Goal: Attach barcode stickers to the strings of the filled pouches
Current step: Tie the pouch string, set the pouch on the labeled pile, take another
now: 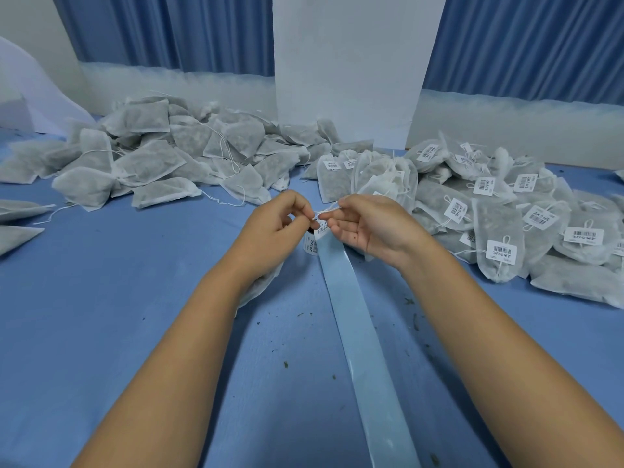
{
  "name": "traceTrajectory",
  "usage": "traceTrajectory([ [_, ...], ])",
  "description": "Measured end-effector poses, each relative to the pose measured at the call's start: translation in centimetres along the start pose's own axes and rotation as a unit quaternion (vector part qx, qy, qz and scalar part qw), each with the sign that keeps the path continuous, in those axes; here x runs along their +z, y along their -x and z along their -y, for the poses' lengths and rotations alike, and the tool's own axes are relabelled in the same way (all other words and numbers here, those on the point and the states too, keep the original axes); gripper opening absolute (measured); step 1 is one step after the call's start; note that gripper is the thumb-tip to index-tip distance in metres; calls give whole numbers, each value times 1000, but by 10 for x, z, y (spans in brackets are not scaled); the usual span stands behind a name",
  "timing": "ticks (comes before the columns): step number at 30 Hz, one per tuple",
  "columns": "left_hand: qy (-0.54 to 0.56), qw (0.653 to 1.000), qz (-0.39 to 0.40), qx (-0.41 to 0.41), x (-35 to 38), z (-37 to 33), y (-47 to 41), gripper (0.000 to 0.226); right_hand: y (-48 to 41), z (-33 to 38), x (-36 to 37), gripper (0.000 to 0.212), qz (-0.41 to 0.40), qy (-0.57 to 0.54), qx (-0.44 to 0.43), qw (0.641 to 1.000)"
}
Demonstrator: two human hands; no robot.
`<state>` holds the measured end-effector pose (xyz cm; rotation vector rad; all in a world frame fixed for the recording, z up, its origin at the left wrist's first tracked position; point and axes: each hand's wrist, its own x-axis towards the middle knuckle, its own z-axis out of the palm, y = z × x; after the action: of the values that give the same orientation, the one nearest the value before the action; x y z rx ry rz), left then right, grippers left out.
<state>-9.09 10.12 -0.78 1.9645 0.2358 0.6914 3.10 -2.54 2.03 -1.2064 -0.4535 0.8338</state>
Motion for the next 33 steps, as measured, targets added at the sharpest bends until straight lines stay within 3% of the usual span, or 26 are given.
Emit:
traceTrajectory([
  [4, -4, 1000, -1, 0, 1, 0, 0, 5, 0, 1, 0, 11, 5, 2, 0, 1000],
  [18, -53, 997, 22, 47, 0, 1, 0, 15, 3, 3, 0, 12, 18, 66, -19, 997],
  [24, -36, 998, 48, 36, 3, 1, 2, 17, 5, -1, 4, 23, 3, 162, -71, 984],
  [33, -40, 996, 70, 35, -1, -1, -1, 20, 5, -2, 5, 33, 7, 142, -80, 987],
])
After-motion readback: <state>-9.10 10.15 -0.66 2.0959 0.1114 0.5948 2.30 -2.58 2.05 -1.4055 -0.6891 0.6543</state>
